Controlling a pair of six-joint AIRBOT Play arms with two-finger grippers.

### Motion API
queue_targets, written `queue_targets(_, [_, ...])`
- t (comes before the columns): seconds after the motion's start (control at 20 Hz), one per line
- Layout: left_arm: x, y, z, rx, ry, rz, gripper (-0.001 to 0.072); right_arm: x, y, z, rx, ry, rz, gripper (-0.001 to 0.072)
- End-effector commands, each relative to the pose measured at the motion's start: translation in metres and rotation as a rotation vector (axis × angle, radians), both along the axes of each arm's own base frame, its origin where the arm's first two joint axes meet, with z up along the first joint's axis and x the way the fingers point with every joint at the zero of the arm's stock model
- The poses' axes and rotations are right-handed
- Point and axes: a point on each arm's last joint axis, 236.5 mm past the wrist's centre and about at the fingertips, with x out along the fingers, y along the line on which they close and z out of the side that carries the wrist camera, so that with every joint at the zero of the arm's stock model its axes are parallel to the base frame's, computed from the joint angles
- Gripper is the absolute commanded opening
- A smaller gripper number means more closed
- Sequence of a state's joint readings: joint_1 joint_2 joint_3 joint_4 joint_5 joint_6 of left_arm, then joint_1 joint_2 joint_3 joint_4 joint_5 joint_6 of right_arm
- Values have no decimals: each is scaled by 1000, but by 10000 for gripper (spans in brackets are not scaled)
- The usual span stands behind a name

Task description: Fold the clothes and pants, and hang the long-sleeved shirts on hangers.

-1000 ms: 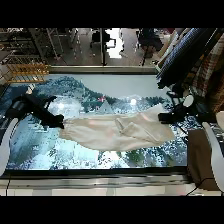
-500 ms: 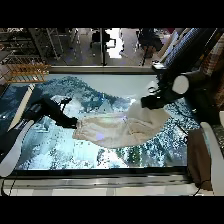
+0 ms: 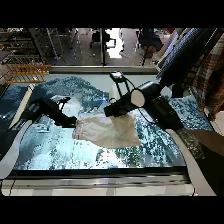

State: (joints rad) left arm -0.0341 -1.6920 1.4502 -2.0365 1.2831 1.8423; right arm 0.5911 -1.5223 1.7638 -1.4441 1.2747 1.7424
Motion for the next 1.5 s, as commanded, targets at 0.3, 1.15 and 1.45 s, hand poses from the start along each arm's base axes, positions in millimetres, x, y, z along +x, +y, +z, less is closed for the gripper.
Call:
queue_targets(0.3, [-15,86,93,-32,-84,200,19,4,172,-53,399,-39,210,432])
queue_targets(1.15, [-20,-16,-37,70,55,-177,18,4,-113,-171,378,527,-275,696])
queue_targets(1.45, [-20,-6,-60,63,105,-144,18,24,-90,-209,486,598,-243,699])
